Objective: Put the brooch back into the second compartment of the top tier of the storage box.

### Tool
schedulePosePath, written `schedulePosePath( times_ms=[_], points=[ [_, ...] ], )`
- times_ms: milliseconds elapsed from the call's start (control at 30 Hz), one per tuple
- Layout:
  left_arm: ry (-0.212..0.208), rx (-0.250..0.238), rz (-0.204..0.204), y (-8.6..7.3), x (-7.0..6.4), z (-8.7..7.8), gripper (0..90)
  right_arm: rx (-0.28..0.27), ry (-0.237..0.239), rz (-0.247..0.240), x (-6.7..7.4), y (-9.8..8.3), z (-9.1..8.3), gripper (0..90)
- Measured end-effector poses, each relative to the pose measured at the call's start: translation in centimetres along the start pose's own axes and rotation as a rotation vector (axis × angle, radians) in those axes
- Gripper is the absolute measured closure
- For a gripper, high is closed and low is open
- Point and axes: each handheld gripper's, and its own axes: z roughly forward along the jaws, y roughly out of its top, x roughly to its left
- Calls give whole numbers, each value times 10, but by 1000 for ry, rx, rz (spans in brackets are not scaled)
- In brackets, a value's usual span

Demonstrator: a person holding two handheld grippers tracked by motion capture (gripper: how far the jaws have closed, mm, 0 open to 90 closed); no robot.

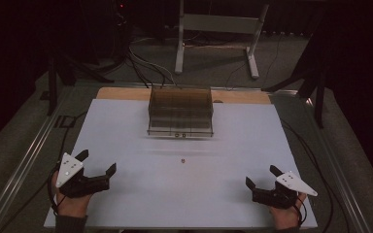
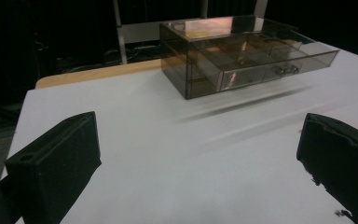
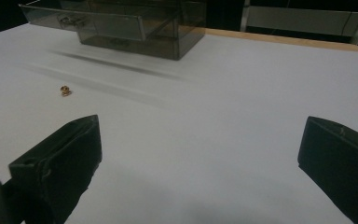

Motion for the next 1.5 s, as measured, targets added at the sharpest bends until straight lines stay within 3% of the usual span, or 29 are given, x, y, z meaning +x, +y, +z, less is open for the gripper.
schedulePosePath(
  times_ms=[300, 600, 1500],
  points=[
    [-17, -17, -4, 11, -1, 8, 1, -2, -8, 7, -1, 0, -1, 1],
    [-56, 0, 3, 16, -5, 21, 1, -1, -15, 6, -1, 0, 0, 1],
    [-129, 18, 2, 25, -30, 65, 1, -1, -19, 8, -2, 0, -1, 1]
  ],
)
